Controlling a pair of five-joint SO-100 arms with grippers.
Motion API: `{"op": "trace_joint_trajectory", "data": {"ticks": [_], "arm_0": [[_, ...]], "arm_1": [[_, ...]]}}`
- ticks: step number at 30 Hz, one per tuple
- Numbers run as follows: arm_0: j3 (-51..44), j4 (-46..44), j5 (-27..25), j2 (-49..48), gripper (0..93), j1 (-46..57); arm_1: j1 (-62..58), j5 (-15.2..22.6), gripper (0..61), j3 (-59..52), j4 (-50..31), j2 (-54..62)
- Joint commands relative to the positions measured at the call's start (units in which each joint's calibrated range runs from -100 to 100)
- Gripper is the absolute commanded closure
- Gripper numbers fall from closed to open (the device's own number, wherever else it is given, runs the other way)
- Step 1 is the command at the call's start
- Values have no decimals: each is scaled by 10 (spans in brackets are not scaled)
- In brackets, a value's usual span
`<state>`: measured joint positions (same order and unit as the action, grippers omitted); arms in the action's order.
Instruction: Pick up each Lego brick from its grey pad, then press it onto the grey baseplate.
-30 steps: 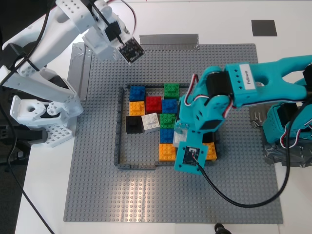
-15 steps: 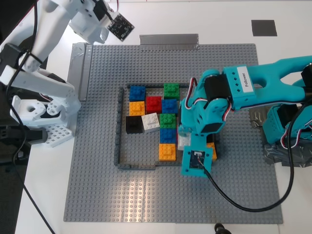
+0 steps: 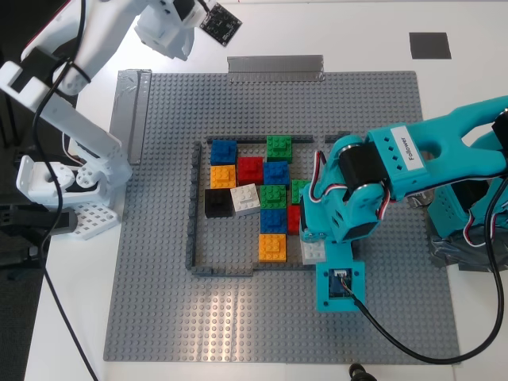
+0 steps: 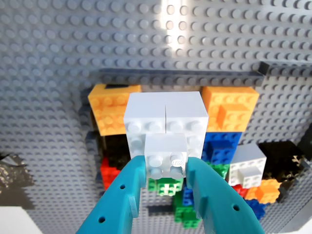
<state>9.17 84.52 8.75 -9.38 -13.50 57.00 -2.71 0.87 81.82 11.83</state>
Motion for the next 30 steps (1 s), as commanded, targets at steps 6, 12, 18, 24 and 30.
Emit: {"op": "trace_joint_trajectory", "data": {"ticks": [6,12,18,24,30], "arm_0": [[-4,-3,0,31,927,2],[-12,-23,0,42,927,4],[-5,-31,-3,44,927,16],[-4,-35,-5,46,927,31],[-4,-41,-13,46,927,31]], "arm_1": [[13,14,613,294,125,-155],[20,11,613,255,117,-147],[29,9,613,196,88,-133],[42,10,613,192,79,-142],[58,12,613,201,92,-157]]}}
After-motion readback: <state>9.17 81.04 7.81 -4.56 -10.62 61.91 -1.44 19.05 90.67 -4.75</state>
